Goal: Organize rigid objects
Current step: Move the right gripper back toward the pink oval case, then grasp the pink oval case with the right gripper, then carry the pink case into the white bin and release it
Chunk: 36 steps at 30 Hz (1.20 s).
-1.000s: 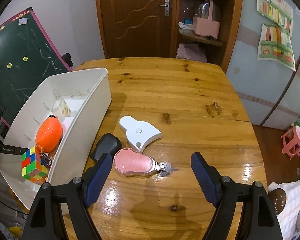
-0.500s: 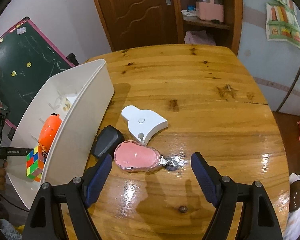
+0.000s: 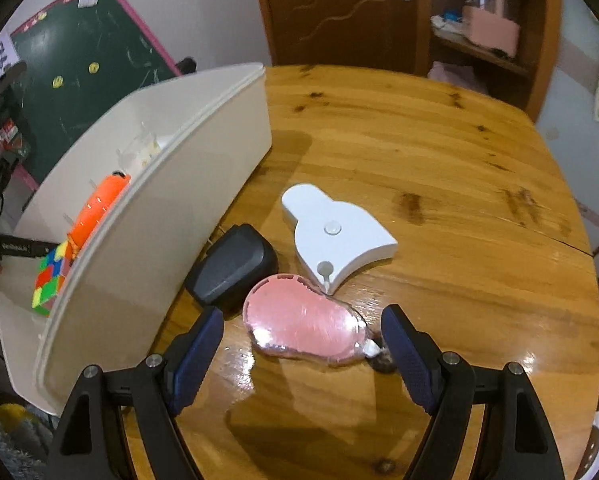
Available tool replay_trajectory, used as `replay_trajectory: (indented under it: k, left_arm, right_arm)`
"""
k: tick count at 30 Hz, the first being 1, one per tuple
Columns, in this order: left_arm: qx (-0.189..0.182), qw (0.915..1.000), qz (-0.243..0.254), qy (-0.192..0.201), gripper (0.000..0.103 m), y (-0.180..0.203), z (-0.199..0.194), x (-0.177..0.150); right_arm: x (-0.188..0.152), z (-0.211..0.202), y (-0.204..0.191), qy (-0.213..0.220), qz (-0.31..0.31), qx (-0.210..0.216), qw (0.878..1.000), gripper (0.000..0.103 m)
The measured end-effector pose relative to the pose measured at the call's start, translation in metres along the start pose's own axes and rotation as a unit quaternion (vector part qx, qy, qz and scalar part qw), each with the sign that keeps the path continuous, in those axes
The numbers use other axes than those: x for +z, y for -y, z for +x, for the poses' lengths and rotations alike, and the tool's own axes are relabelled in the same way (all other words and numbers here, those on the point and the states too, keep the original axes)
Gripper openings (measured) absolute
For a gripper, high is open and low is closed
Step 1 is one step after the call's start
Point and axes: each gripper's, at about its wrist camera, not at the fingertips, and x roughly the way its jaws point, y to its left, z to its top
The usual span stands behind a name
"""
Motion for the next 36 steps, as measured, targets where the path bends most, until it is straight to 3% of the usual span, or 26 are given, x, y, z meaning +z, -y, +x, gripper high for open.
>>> replay_trajectory:
  k: [11, 13, 14, 28, 36]
  left_arm:
    - [0.005, 1.0000, -0.003, 0.000, 0.031, -0.001, 0.000, 0.000]
    - [0.006, 1.0000, -0.003, 0.000, 0.031, -0.001, 0.000, 0.000]
    - [0.006, 1.0000, -0.003, 0.000, 0.031, -0.001, 0.000, 0.000]
    - [0.004, 1.0000, -0.004, 0.001, 0.031, -0.002, 0.000, -0.001]
    - [-0.001, 1.0000, 0.000, 0.004, 0.031, -0.002, 0.000, 0.000]
  right_arm:
    - [0.000, 0.018, -0.009, -0.024, -0.086, -0.015, 0.996, 0.081]
    - [-0.001, 0.018, -0.009, -0.024, -0.099, -0.013, 0.995, 0.077]
    - [0.000, 0.017, -0.010, -0.023, -0.101, -0.012, 0.995, 0.070]
    - [-0.008, -0.004, -0.015, -0.024, -0.054, -0.053, 0.997, 0.067]
    - [0.002, -0.042, -0.024, 0.009, -0.015, -0.072, 0.997, 0.067]
